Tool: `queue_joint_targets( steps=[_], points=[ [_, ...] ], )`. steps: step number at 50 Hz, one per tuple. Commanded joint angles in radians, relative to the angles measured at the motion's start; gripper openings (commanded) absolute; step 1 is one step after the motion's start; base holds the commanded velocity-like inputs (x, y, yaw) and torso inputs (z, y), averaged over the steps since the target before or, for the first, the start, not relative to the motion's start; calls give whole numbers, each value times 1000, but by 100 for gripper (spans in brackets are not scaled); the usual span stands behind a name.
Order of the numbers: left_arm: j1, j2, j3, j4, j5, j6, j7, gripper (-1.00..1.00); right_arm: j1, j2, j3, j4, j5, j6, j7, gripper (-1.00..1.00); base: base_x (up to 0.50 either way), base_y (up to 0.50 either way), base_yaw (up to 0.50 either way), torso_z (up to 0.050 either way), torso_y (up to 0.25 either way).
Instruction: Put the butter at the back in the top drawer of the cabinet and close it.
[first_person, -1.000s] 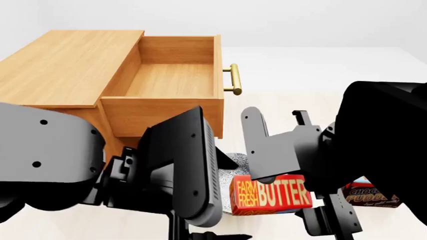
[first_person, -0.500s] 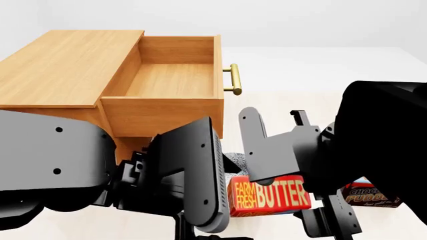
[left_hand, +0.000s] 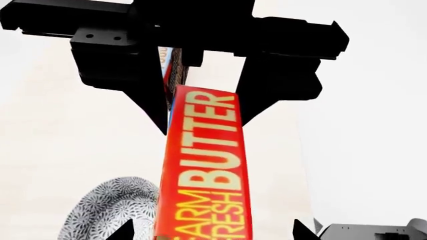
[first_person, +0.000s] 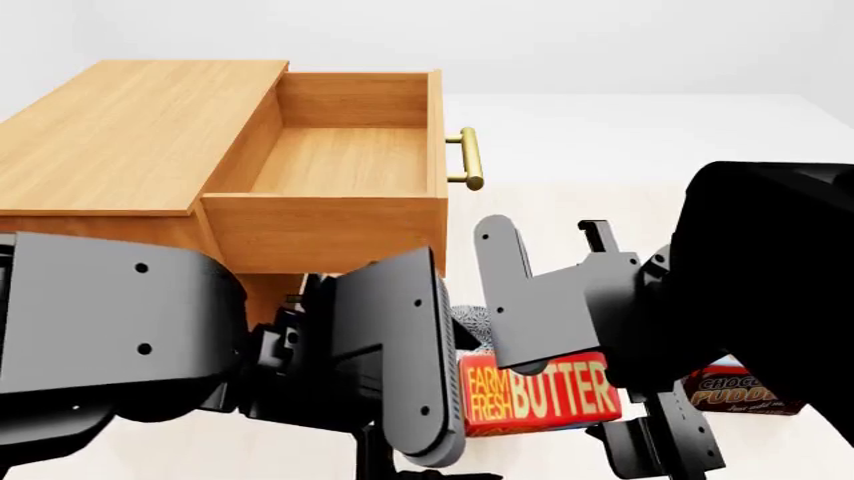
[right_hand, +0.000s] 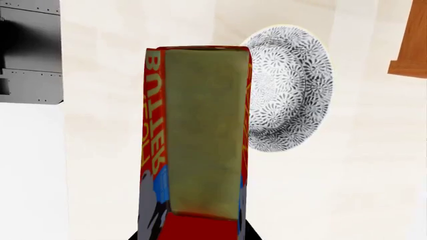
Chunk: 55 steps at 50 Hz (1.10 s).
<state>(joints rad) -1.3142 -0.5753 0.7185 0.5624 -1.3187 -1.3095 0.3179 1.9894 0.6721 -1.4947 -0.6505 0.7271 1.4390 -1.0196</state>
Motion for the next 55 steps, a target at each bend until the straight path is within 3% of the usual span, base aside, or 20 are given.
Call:
queue_joint_targets(
  steps=[1,20,21,52,53,55],
  points=[
    [4,-3,23,2,26,13,12,100,19,1,12,0,-8,-8,9,-100,0,0,0,0,0],
    [11,-3,35,14,46,44,6,100,28,0,18,-5,9,-6,18,-100,0,0,0,1,1],
    [14,-3,31,13,47,49,1,-100,28,0,18,-5,10,-6,19,-100,0,0,0,0,0],
    [31,-23,17,32,79,114,-23,-100,33,-2,-7,4,13,-20,35,-100,0,0,0,1,0],
    [31,-24,14,31,77,115,-25,-100,34,0,-13,2,11,-19,35,100,0,0,0,0,0],
    [30,-25,10,29,75,117,-30,-100,35,1,-19,5,10,-19,35,100,0,0,0,0,0]
  ],
)
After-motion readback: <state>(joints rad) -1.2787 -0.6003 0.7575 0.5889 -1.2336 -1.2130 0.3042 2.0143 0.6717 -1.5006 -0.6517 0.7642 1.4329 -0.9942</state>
